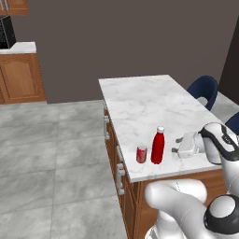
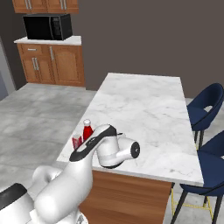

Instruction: Pick the water bottle, can from the counter and place them in the open cabinet.

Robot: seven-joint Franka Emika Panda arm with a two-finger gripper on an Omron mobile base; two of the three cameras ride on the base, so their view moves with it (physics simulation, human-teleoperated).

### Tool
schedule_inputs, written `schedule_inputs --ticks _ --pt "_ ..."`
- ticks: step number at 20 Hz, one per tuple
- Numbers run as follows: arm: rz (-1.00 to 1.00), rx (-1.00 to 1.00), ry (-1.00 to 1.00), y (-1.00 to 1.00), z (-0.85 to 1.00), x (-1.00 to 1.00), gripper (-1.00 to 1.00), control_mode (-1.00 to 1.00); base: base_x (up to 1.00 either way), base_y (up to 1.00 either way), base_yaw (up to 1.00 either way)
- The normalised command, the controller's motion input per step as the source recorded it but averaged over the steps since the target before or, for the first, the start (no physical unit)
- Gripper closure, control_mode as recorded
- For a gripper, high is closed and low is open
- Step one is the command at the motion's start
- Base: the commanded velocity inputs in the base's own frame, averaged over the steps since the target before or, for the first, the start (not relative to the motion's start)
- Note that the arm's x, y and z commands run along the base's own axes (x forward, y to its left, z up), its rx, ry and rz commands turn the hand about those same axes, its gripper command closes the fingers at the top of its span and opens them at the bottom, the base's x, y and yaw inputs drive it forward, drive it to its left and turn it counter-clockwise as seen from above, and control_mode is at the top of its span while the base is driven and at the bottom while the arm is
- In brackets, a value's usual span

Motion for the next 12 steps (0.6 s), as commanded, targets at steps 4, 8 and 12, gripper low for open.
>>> schedule_inputs --ticks 4,8,12 --pt "0.04 0.04 0.07 0.00 -0.07 0.01 -1.00 -1.00 0.00 0.00 0.00" --pt "0.04 0.05 0.08 0.00 -0.08 0.06 -1.00 -1.00 0.00 0.00 0.00" --pt "0.04 0.04 0.06 0.00 -0.08 0.08 -1.00 -1.00 0.00 0.00 0.00"
